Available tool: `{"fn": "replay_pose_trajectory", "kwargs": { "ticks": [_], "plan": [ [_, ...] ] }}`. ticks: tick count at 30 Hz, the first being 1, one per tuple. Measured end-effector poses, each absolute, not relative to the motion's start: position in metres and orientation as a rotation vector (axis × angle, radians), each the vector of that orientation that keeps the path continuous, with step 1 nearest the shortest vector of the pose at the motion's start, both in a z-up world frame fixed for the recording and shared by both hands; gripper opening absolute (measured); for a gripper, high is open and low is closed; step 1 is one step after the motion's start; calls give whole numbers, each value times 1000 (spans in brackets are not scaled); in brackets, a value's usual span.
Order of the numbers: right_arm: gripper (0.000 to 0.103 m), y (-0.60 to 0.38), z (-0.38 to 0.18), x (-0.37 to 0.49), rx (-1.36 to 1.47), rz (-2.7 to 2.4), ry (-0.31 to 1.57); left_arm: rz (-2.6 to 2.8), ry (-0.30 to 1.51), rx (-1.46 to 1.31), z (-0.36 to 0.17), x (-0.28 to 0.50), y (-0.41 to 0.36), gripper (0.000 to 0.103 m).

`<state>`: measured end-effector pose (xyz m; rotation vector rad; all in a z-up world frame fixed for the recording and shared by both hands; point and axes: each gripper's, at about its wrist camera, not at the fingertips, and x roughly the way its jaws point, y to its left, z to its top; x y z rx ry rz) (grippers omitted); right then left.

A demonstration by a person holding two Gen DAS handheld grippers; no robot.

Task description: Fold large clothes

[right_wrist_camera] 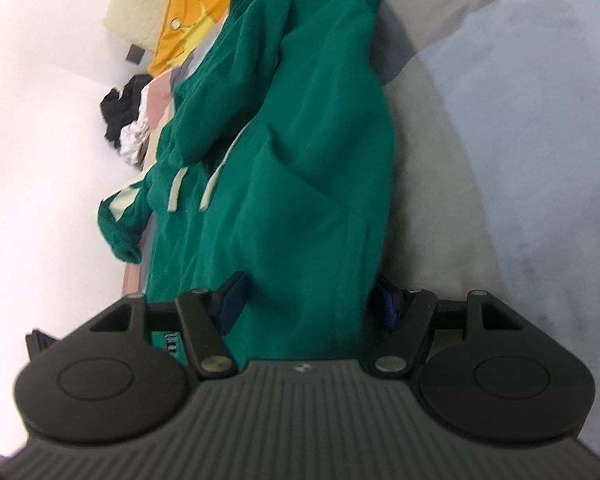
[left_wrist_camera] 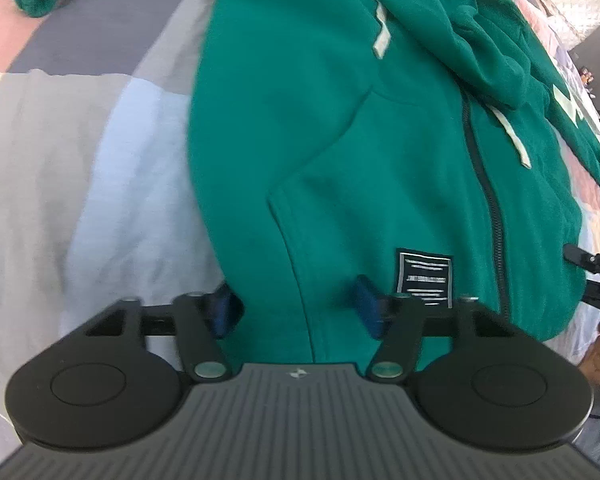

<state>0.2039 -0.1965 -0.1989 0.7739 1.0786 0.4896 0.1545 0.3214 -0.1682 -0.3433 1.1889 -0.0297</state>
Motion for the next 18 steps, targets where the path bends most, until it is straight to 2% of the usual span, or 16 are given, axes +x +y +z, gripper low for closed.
{"fn": "replay_pose_trajectory", "kwargs": {
  "ticks": [2,3,4,7,10,18],
  "plan": [
    [62,-191,-199,202,755,533,1097,-22,1192,-332,-167,157,316,44],
    [55,-186,-196,200,732,553,1097,-19,1189,-327,-166,156,315,39],
    [39,-185,-193,197,722,558,1093,-16,1182,-326,-165,156,314,30],
    [14,-191,-180,187,735,546,1048,-14,1145,-354,-155,150,313,22],
    [12,-202,-156,175,732,543,970,-28,1103,-407,-145,140,315,18],
    [10,-248,-100,153,748,460,838,-123,991,-605,-104,108,305,17]
  ]
}}
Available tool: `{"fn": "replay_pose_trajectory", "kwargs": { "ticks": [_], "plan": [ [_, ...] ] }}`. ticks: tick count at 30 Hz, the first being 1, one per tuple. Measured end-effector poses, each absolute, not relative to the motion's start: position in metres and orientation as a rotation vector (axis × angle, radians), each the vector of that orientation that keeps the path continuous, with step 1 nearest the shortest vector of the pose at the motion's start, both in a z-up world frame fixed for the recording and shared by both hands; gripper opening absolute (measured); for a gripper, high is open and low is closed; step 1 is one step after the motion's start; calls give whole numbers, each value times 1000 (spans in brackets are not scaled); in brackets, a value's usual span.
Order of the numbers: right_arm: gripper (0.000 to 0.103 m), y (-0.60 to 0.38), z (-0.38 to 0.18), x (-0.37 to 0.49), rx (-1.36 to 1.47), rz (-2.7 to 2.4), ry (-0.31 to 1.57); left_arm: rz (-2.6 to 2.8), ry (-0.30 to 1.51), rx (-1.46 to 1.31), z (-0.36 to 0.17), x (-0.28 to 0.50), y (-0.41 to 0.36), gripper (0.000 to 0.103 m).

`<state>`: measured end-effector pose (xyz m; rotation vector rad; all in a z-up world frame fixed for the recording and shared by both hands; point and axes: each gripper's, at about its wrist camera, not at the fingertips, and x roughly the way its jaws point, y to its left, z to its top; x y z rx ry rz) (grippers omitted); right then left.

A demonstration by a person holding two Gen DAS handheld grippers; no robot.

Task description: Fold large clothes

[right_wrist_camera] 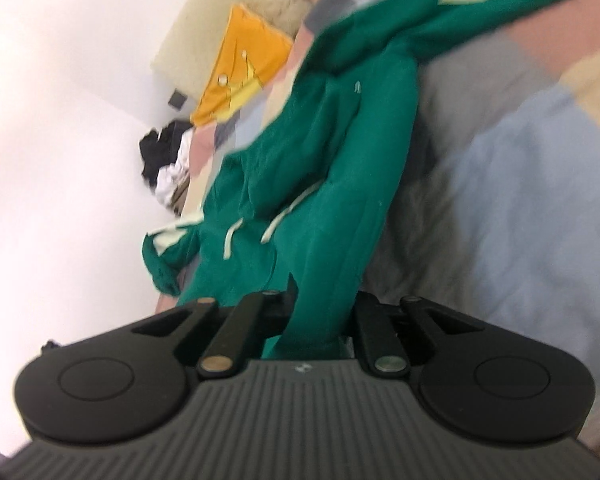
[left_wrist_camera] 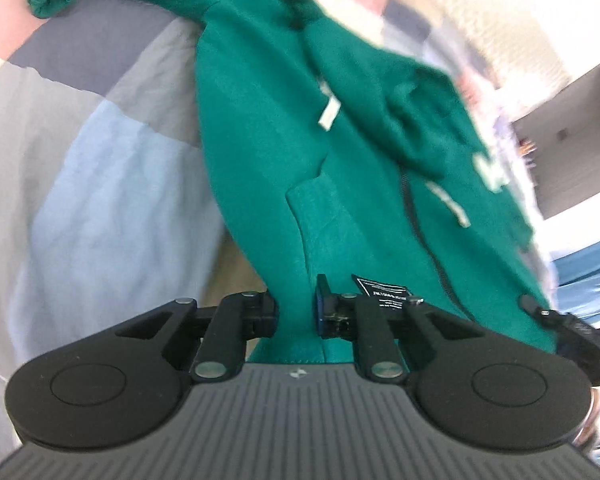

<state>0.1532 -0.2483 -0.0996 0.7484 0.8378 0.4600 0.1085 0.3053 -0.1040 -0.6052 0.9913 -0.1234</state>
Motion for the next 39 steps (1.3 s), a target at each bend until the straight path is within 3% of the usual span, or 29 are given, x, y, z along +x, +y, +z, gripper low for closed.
{"fn": "replay_pose_trajectory", "kwargs": {
  "ticks": [6,12,19,21,23,24,25,32,39],
  "plan": [
    [10,-277,-66,137,690,371,775,-183,995,-641,-88,86,270,17],
    [11,-277,-103,138,654,259,934,-81,1115,-539,-107,90,241,19],
    [23,-267,-119,131,581,222,1019,3,1188,-495,-127,97,244,33],
    [31,-269,-118,128,563,216,1022,7,1184,-477,-127,91,243,38],
    [46,-272,-116,128,561,189,1025,9,1179,-457,-122,83,245,54],
    [60,-274,-115,127,570,175,1023,11,1173,-461,-125,83,246,56],
    [66,-276,-113,126,581,164,1014,12,1164,-468,-122,78,250,59],
    [66,-268,-71,132,506,162,846,-2,1032,-460,-79,69,256,65],
    [66,-216,-52,165,383,262,692,-34,912,-475,-53,109,228,67]
  ]
}}
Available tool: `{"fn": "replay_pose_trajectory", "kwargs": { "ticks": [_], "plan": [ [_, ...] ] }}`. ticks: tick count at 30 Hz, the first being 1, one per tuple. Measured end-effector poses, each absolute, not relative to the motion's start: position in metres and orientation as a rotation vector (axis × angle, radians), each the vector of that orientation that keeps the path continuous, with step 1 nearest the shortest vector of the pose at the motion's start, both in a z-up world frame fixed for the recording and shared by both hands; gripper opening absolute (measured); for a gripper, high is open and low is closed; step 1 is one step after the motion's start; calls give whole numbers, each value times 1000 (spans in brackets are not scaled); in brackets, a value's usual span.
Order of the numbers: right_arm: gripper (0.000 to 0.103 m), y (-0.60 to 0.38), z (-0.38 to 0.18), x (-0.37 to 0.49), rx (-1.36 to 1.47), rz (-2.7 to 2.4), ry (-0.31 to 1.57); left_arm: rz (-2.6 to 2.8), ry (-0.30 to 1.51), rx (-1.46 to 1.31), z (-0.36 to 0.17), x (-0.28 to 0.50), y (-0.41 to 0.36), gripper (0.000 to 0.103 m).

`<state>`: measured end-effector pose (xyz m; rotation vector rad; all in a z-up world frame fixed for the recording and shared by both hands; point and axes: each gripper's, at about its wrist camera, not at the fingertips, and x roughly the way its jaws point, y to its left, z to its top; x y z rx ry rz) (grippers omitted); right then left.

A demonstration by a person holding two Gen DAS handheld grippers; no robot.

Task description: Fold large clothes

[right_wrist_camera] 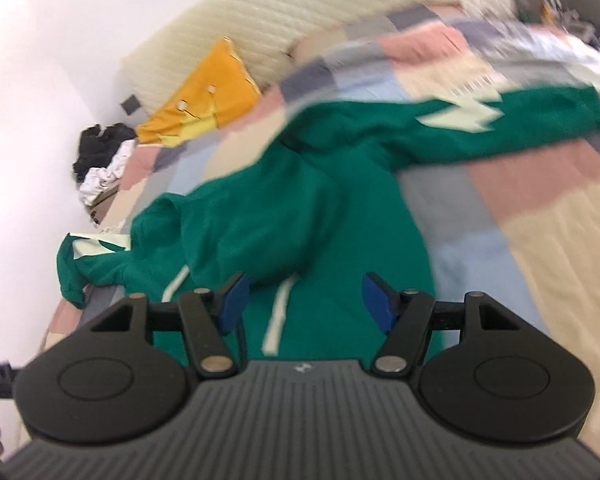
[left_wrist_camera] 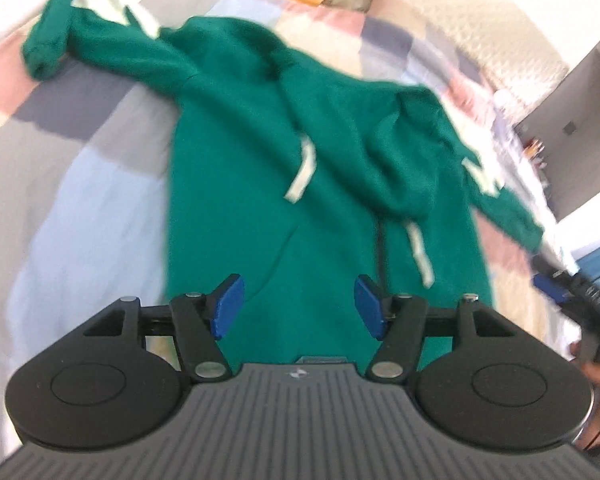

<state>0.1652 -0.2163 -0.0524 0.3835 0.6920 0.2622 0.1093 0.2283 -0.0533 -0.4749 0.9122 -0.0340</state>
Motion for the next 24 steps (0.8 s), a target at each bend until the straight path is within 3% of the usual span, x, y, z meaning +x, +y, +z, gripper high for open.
{"fn": "replay_pose_trajectory", "kwargs": {
  "ticks": [7,15,24],
  "plan": [
    [65,-202,-95,173,269,295,663,-42,897,-558,-65,183,193,67],
    [65,-194,-94,179,191,310,590,2,918,-663,-118,270,160,67],
    [65,-225,-113,206,334,191,616,-12,922,-776,-170,326,142,67]
  ]
}}
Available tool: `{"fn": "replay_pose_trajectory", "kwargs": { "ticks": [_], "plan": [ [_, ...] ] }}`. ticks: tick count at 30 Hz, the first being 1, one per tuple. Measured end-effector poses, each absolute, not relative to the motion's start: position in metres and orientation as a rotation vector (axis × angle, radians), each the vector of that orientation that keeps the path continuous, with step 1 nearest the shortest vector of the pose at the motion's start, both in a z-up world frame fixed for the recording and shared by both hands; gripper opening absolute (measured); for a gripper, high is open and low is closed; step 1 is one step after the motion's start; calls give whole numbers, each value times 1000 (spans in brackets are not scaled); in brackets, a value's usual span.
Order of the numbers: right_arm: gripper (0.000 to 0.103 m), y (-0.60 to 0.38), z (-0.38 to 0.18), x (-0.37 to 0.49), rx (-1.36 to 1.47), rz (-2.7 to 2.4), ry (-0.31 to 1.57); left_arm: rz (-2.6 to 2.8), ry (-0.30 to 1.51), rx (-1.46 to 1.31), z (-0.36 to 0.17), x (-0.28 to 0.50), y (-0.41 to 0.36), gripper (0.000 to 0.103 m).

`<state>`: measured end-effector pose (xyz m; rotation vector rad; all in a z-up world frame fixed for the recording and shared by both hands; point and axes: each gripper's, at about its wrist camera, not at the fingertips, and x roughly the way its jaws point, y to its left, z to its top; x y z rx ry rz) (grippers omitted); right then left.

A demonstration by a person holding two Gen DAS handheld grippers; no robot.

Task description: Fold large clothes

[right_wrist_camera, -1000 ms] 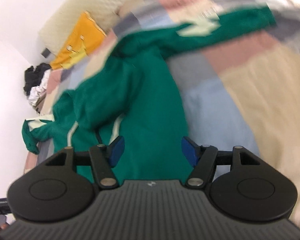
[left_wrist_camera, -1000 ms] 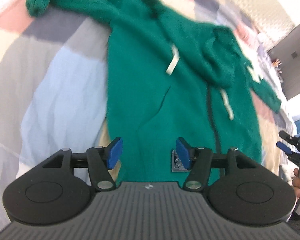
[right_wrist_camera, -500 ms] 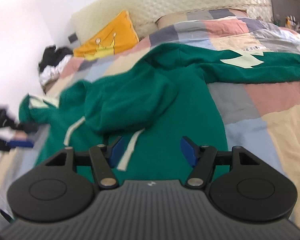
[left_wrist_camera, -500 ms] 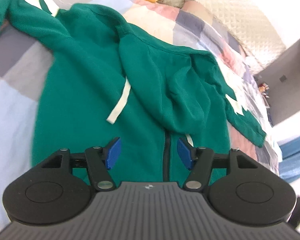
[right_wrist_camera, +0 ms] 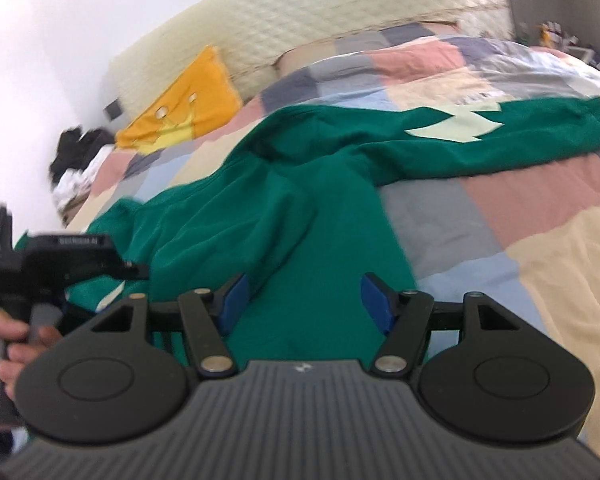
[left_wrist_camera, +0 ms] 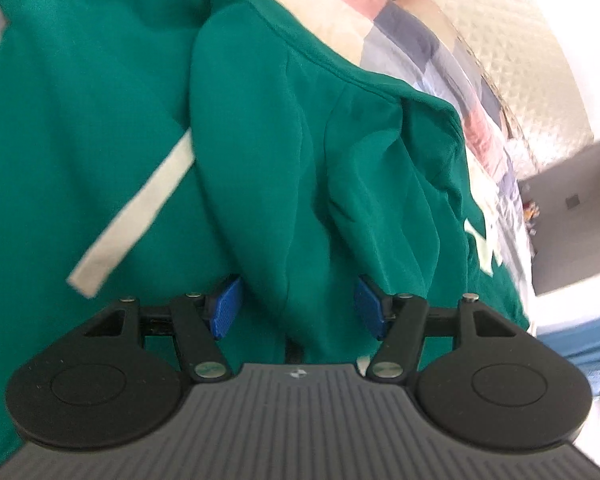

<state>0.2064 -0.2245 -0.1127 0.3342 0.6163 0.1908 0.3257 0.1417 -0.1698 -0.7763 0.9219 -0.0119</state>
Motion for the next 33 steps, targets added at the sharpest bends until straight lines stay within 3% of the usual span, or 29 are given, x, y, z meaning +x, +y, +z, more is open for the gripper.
{"fn": "replay_pose_trajectory", "kwargs": {
  "ticks": [9,10,14,17,19,26,30,33],
  "plan": [
    [65,-233,-128,221,384,161,648,-10,858,-980,-198,363,141,69],
    [65,-232,-129,222,380,162,652,-5,860,-975,-199,365,139,67],
    [65,-230,-132,224,377,166,660,52,930,-782,-195,374,124,33],
    [65,-230,-133,224,377,167,666,43,941,-688,-184,376,123,21],
    [65,-230,-134,224,376,166,668,47,932,-600,-171,376,123,19],
    [65,-231,-133,226,374,168,664,125,949,-357,-156,378,133,18],
    [65,-230,-133,225,374,179,658,108,941,-361,-162,373,135,20],
    [65,-230,-132,223,370,191,645,103,933,-330,-158,369,129,32]
  ]
}}
